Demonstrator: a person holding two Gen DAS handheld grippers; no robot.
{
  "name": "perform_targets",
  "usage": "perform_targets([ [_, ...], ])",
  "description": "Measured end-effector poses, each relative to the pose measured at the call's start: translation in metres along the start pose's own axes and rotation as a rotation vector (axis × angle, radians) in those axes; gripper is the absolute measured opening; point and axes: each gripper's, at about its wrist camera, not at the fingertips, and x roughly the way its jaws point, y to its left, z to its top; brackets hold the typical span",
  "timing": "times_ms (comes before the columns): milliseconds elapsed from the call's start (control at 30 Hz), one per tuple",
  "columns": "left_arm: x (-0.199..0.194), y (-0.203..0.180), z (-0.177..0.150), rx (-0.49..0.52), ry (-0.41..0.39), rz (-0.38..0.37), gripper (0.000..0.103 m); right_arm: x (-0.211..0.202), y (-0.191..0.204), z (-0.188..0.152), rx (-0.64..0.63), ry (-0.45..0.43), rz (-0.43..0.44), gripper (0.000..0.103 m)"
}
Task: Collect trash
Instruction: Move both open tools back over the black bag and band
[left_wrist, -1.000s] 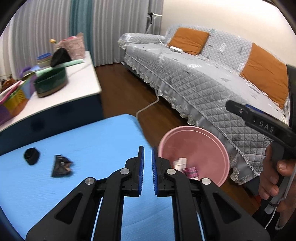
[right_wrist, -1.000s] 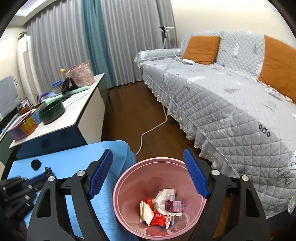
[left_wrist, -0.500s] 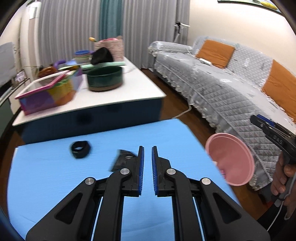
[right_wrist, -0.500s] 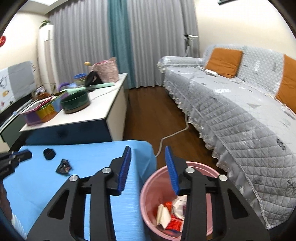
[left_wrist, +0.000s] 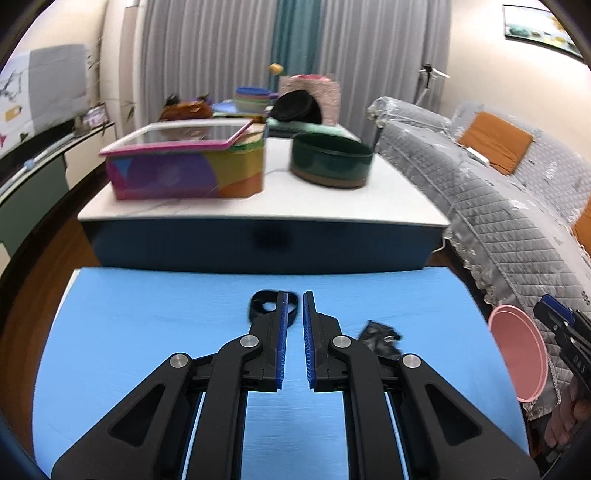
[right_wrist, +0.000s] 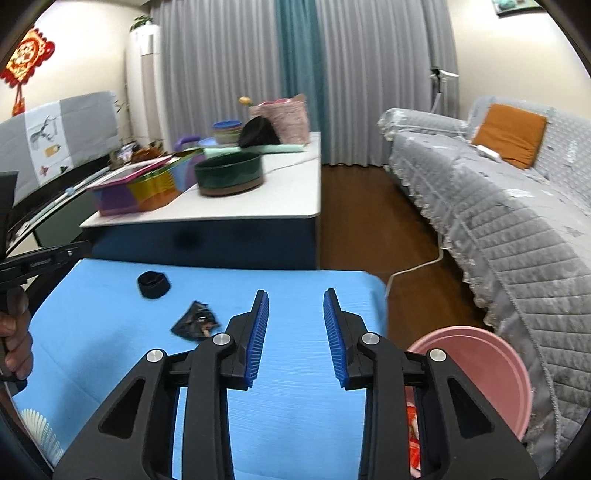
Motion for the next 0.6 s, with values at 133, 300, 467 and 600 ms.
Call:
perform_targets([
  [133,0.020,0.015,-0.007,-0.009,0.021,0.023,0.009,0.022,0.019,-0.005,-0.025,0.022,0.032,0.032],
  [300,0.042,0.031,-0.012,-0.017,0.045,0.030,0.009,0.049,0.035,-0.010,-0.032,0.051,0.064,0.032],
  [467,0.061,0.036,-0.015,-0.025,0.057,0.019,0.009,0.073,0.052,-0.014,-0.051,0.072,0.086,0.035],
  [600,0.078,0.037,-0.017,-0.017,0.071,0.011,0.009,0.092,0.065,-0.018,-0.072,0.097,0.118,0.044],
])
